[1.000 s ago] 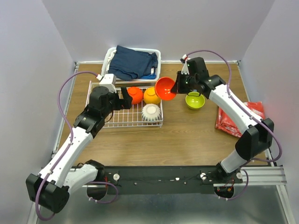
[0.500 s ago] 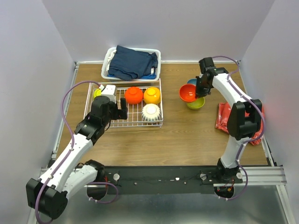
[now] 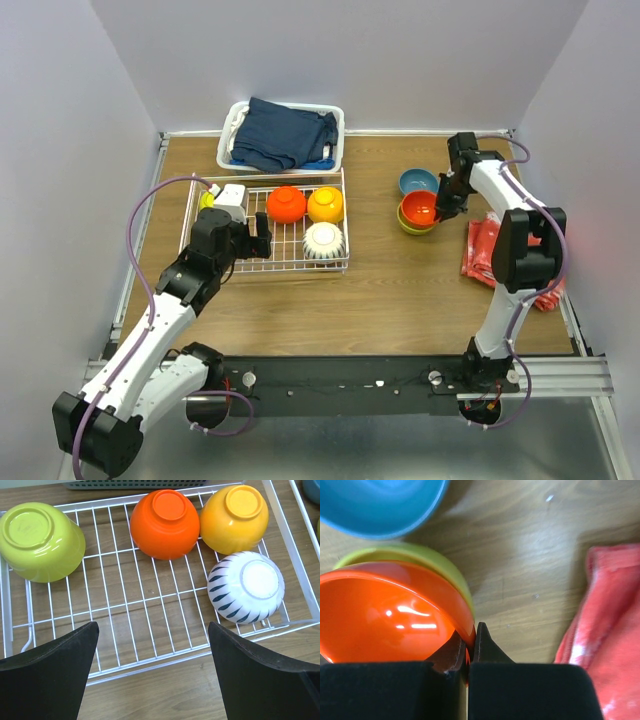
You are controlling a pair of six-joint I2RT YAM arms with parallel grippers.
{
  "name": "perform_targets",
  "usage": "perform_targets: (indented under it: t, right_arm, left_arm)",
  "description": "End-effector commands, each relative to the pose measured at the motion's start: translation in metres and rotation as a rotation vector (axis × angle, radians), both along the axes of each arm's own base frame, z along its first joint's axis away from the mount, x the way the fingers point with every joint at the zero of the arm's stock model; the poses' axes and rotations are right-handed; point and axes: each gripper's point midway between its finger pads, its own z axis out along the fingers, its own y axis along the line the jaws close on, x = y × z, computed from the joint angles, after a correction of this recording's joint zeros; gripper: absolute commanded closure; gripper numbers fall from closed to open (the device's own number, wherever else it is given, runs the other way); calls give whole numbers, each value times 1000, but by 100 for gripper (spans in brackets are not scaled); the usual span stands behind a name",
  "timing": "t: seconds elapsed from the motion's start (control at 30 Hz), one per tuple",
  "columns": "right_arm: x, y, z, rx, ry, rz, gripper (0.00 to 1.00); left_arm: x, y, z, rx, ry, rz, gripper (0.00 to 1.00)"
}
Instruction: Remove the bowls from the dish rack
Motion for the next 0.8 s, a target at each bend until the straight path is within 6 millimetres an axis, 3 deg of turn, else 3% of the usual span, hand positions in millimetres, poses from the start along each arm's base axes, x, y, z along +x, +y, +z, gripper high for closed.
perform_targets:
  t: [0.0,0.1,0.33,0.43,0.77]
  right_arm:
    - [-20,15,-19,88,91,10,96]
    - [-21,17,-22,99,90,17,89]
    - [-14,13,-11,82,31,18,48]
    - [-14,11,-2,70,-5,17,42]
    - [-18,18,28,117,-130,18,42]
  left_arm:
    - [-2,0,-4,16,13,-16,1]
    - [-1,-1,-5,19,22,-21,1]
    - [2,-6,-6,5,33,-33,1]
    - [3,-8,-3,-10,34,-31,1]
    - [14,-12,5,-30,38,-11,1]
